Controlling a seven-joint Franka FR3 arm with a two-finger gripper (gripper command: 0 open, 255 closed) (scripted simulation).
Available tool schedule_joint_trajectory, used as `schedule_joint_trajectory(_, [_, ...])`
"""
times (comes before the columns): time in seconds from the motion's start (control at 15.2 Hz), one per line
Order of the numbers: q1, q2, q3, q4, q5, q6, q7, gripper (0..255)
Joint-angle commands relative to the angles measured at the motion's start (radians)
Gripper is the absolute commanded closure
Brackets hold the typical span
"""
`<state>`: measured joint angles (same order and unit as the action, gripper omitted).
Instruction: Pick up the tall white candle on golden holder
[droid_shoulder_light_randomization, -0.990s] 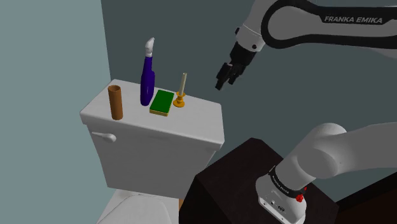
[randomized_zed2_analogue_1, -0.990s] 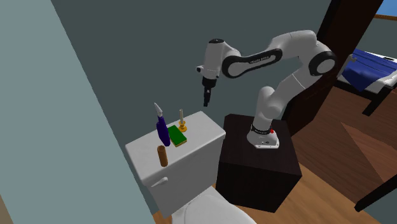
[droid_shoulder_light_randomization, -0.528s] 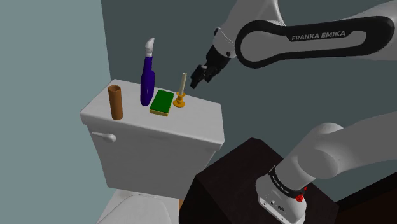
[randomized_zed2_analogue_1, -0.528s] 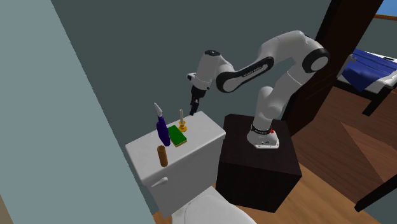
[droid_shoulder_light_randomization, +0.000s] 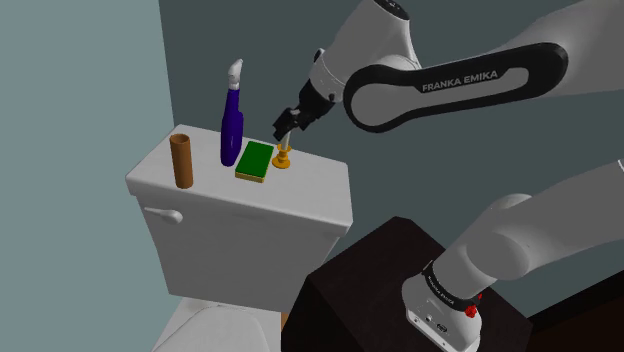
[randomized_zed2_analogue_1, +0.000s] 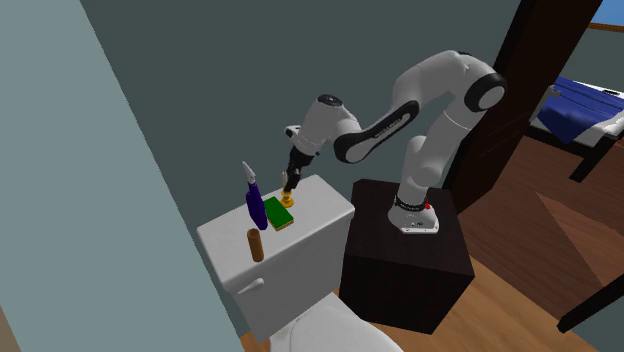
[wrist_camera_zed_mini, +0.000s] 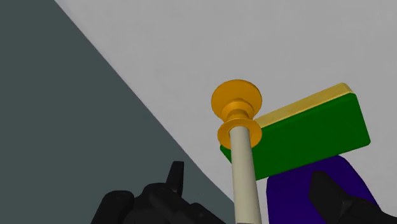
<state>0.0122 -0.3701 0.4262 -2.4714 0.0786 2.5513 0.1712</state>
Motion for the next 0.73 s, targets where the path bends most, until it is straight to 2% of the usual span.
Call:
schedule_joint_trajectory(0.0, [-0.003, 0.011, 0.006, -0.02, -0.004, 0.033, 0.005, 0])
schedule_joint_trajectory(0.26, [-0.008, 0.03, 0.015, -0.04, -0.012, 0.071, 0.014, 0])
schedule_joint_trajectory(0.33, [-0.009, 0.032, 0.017, -0.037, -0.014, 0.071, 0.016, 255])
schedule_joint_trajectory(0.66, [-0.01, 0.033, 0.017, -0.037, -0.015, 0.072, 0.017, 255])
